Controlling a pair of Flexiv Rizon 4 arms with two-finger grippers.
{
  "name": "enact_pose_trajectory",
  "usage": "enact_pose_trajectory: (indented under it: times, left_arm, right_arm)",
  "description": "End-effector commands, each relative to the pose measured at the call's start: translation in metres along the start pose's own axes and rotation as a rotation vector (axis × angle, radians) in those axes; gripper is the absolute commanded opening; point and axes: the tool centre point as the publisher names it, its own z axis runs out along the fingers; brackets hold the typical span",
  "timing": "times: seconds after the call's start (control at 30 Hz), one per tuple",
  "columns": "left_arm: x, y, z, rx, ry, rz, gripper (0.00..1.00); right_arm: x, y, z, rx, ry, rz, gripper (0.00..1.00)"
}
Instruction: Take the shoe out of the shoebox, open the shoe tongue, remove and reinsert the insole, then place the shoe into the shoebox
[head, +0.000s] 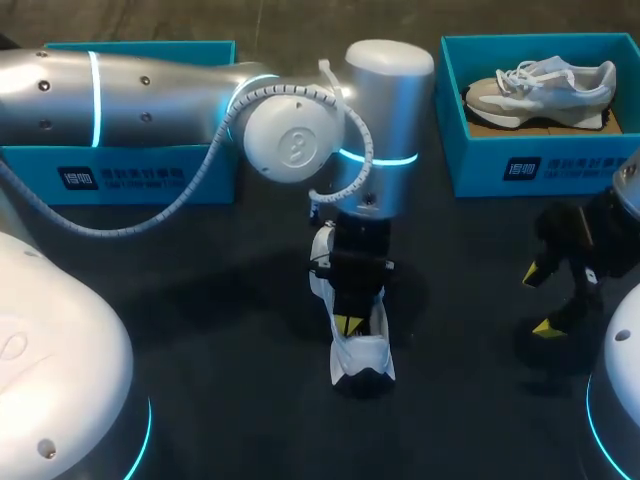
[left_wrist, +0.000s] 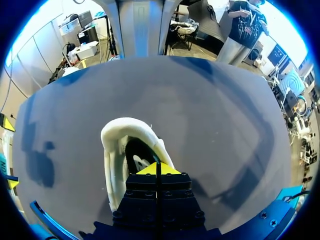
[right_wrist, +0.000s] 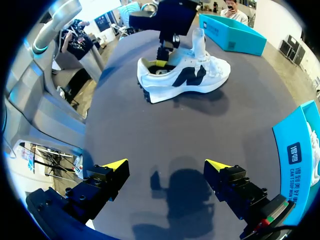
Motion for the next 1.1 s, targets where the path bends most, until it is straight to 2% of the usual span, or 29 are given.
enact_pose_trajectory:
  times: [0.03, 0.37, 0.63, 0.87, 1.1]
  left_arm:
    - [0.0, 0.001, 0.006, 0.001, 0.005, -0.005, 0.0]
    - [0.006, 0.003, 0.032, 0.029, -0.009, -0.025, 0.0]
    - [0.003, 0.008, 0.04, -0.023, -0.057, -0.056, 0.0]
    - [-0.003, 0.01, 0.032, -0.073, -0.113, -0.073, 0.0]
    - [-0.004, 0.002, 0.0, -0.066, -0.132, -0.061, 0.0]
  right_arm:
    - [0.002, 0.0, 0.0, 0.003, -0.003, 0.001, 1.0]
    - [0.002, 0.0, 0.0, 0.003, -0.003, 0.001, 1.0]
    - [0.002, 0.0, 0.0, 0.003, -0.003, 0.001, 1.0]
    - [0.002, 0.0, 0.0, 0.003, -0.003, 0.001, 1.0]
    - [0.002, 0.0, 0.0, 0.003, -0.003, 0.001, 1.0]
